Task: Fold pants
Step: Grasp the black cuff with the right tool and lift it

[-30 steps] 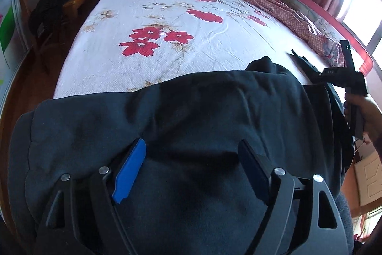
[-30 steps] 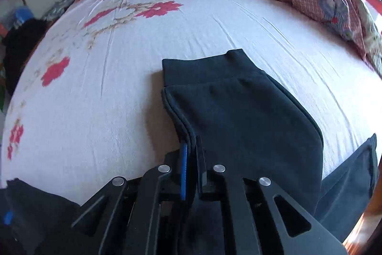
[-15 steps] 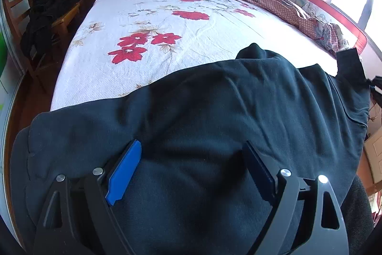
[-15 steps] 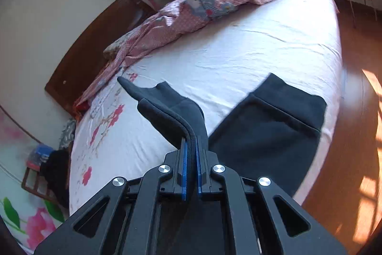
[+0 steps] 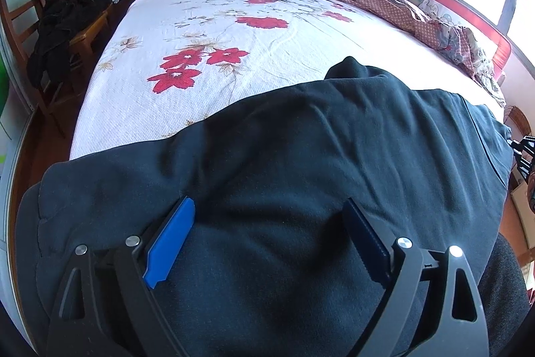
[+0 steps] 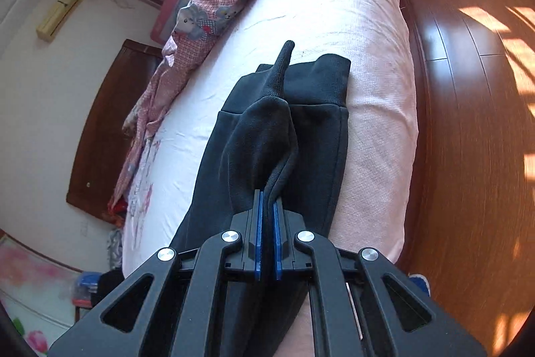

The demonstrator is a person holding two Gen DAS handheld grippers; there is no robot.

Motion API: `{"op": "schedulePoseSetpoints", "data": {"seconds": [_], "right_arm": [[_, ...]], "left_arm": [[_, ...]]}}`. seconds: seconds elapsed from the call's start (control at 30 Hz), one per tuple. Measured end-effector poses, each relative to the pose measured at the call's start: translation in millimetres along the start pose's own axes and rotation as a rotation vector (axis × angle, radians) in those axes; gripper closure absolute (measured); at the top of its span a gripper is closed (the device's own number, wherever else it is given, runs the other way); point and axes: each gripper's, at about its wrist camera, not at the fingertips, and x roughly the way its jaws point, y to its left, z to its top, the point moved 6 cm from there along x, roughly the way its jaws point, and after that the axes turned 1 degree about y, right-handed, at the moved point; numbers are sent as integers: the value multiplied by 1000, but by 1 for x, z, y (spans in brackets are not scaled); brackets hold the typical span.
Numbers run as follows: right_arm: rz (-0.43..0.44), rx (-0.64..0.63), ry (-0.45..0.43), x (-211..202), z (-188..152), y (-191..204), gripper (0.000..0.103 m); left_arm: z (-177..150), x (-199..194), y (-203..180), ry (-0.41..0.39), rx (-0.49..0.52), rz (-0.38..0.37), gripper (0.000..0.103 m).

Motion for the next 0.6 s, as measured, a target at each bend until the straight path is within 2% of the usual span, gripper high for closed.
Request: {"op": "schedulePoseSetpoints", "data": {"seconds": [0.17,0.27,0.33,0.4,0.53,0.6], "right_arm": [[-21,107,-5,4,-7,-39,99],[14,140,-20,14,-6,-41,99],[-3,50,-33,12,-3,-26,99],[37,21,-36,9,4,-8,99],[50,-123,-70,1,18,32,99],[-16,-166,-68,7,18,26,99]], "left_arm": [[0,0,0,-1,4,-7,12],[0,0,-1,-1,11,-7,11],[0,0,-1,-2,10,-7,11],[0,0,-2,-5,7,-7,11],[-1,-2,-2,-23,0,-12,11],[-2,-3,-2,-35,-3,-12,11]]}}
